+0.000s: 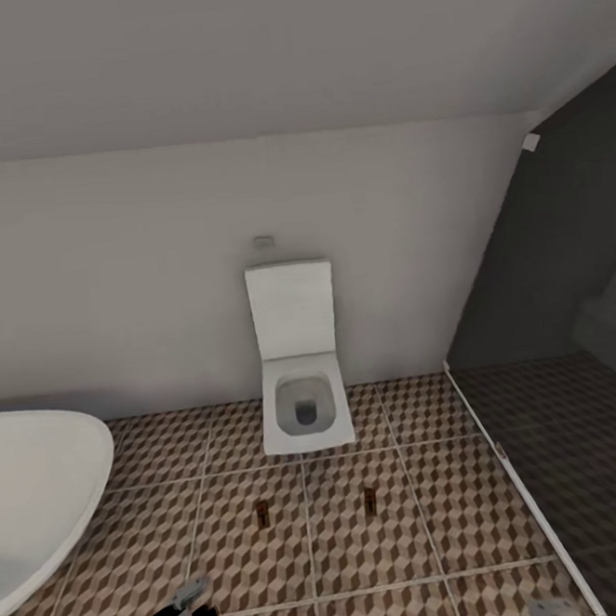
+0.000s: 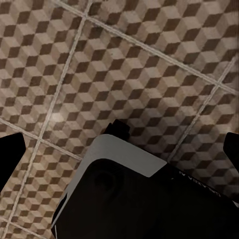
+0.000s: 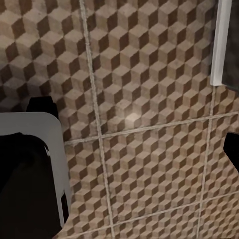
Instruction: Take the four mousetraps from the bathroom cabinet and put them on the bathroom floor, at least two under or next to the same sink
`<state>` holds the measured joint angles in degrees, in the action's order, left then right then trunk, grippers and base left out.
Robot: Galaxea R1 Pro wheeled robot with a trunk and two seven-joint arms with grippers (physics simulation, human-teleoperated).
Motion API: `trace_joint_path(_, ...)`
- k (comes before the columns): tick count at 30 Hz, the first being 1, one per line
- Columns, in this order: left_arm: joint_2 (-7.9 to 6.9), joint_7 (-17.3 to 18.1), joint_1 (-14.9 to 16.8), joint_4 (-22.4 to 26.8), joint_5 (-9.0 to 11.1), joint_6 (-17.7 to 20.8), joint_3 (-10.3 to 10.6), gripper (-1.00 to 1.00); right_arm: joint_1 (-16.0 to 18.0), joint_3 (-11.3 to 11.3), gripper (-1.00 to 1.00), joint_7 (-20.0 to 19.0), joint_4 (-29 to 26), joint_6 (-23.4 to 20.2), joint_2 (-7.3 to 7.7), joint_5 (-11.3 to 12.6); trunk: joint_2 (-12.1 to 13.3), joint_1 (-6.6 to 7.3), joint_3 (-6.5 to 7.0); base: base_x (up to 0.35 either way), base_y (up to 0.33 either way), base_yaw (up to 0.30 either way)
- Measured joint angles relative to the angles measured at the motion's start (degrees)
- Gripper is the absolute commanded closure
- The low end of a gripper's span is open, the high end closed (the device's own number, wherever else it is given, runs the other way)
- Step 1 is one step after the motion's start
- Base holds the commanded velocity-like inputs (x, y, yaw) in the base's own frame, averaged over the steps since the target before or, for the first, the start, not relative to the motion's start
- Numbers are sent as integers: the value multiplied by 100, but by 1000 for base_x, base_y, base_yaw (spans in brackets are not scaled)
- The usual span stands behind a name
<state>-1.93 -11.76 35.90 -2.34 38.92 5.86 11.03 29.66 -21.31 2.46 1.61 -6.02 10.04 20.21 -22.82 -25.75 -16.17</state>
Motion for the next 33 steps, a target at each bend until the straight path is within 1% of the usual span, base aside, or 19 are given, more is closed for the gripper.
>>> trace_joint_path(14, 0, 0, -1, 1, 0, 2, 0, -100, 3, 0, -100, 0, 1, 1, -8, -4, 0, 0, 111, 0, 0, -167)
trace_joint_path(33, -1, 0, -1, 1, 6, 8, -2, -100, 1, 0, -100, 0, 1, 3, -9, -6, 0, 0, 276, 0, 0, -77)
